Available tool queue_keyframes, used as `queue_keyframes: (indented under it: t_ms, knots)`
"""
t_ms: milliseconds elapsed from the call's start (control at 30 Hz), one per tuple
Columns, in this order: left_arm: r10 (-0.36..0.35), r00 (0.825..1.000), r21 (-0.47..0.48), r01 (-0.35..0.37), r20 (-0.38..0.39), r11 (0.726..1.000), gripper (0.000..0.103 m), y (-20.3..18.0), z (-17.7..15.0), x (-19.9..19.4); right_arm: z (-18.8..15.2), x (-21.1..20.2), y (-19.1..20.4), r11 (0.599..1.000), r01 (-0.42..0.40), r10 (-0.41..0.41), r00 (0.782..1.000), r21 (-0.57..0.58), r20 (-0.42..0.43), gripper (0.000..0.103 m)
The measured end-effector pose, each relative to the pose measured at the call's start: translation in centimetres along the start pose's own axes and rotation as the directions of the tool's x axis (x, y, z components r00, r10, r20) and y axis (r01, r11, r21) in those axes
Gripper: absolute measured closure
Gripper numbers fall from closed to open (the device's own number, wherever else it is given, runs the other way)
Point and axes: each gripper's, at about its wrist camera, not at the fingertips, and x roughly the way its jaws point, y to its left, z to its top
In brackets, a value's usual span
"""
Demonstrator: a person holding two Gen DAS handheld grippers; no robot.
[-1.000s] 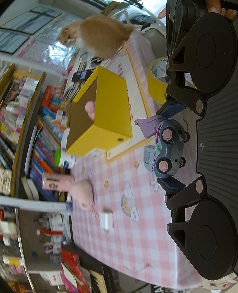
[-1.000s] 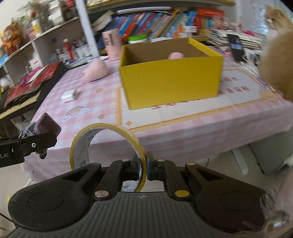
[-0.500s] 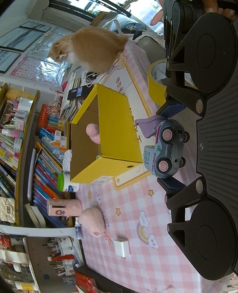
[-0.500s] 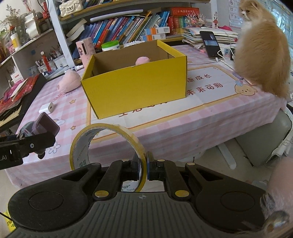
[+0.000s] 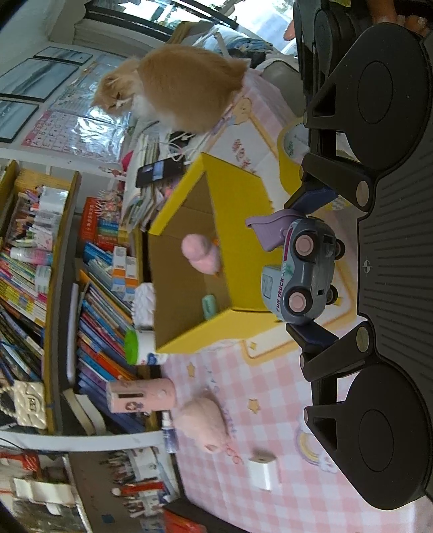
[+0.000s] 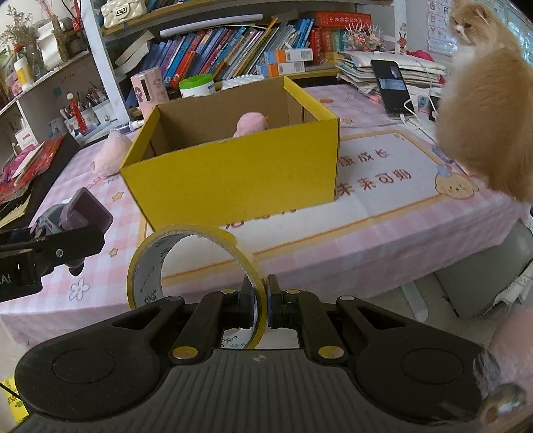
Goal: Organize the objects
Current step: 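Carry the tape roll and grey truck over the yellow box with both tools, then open both tools to drop the tape roll and truck into the box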
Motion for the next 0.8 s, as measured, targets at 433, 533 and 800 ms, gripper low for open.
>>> queue_keyframes:
  t_ms: [433,533,800]
  knots:
    - [0.032,0.992,0.066,-0.04,0.126,0.997,0.034,-2.6,6.5,4.1,8.6,0.0,-3.5,0.999,-0.003,0.01,0.981,-0.038,0.193,0.096]
    - [0.05,0.991,0.067,-0.059,0.124,0.996,0.034,-3.2,7.4,5.9,11.3,0.2,-4.8,0.999,0.013,0.0,0.967,-0.049,0.256,0.096]
    - [0.119,0.992,0.051,-0.121,0.03,0.991,0.034,-3.5,8.7,11.9,17.0,4.3,-6.7,0.995,-0.027,0.051,0.962,-0.091,0.269,0.096]
